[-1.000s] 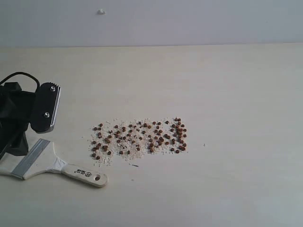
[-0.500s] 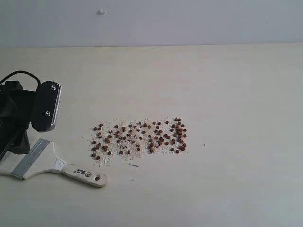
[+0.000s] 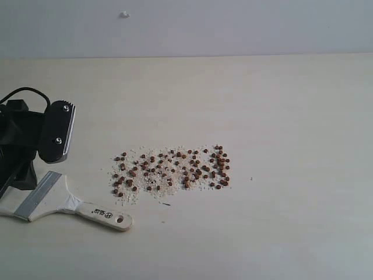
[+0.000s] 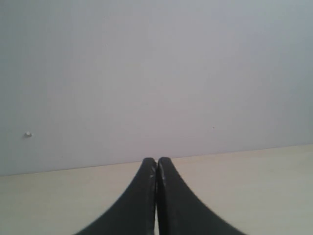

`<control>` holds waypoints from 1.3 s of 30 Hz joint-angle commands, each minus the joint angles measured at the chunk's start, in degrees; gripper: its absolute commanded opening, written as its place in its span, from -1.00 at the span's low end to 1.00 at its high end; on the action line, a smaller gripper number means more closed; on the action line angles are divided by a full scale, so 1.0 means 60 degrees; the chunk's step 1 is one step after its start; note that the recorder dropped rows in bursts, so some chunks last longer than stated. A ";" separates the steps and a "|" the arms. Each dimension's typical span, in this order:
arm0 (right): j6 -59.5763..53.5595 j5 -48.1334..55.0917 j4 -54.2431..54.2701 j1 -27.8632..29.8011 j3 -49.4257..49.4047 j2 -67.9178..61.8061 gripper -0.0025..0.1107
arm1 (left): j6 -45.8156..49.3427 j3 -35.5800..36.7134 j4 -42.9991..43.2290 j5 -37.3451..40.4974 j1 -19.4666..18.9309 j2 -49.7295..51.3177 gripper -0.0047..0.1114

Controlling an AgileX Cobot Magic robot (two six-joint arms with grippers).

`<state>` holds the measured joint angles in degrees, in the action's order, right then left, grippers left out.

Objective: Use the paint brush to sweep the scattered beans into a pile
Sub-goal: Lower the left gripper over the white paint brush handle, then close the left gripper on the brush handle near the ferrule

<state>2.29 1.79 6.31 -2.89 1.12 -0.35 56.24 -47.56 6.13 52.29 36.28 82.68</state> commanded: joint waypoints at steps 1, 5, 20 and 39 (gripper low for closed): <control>-0.0011 -0.0130 -0.0026 -0.0022 -0.0031 0.0058 -0.96 | 0.0157 0.0067 -0.0133 -0.0105 0.0050 0.0012 -0.92; -0.0011 -0.0130 -0.0026 -0.0022 -0.0031 0.0058 -0.96 | 0.0397 0.0067 -0.0133 -0.0234 0.0050 0.0012 -0.92; -0.0011 -0.0130 -0.0026 -0.0022 -0.0031 0.0058 -0.96 | 0.0777 0.0286 -0.0236 -0.1130 0.0050 0.1011 -0.86; -0.0011 -0.0130 -0.0026 -0.0022 -0.0031 0.0058 -0.96 | 0.0757 0.0286 -0.0236 -0.2551 0.0084 0.2186 -0.09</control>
<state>2.29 1.75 6.31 -2.89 1.12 -0.35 60.80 -45.88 5.34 37.76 36.31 95.20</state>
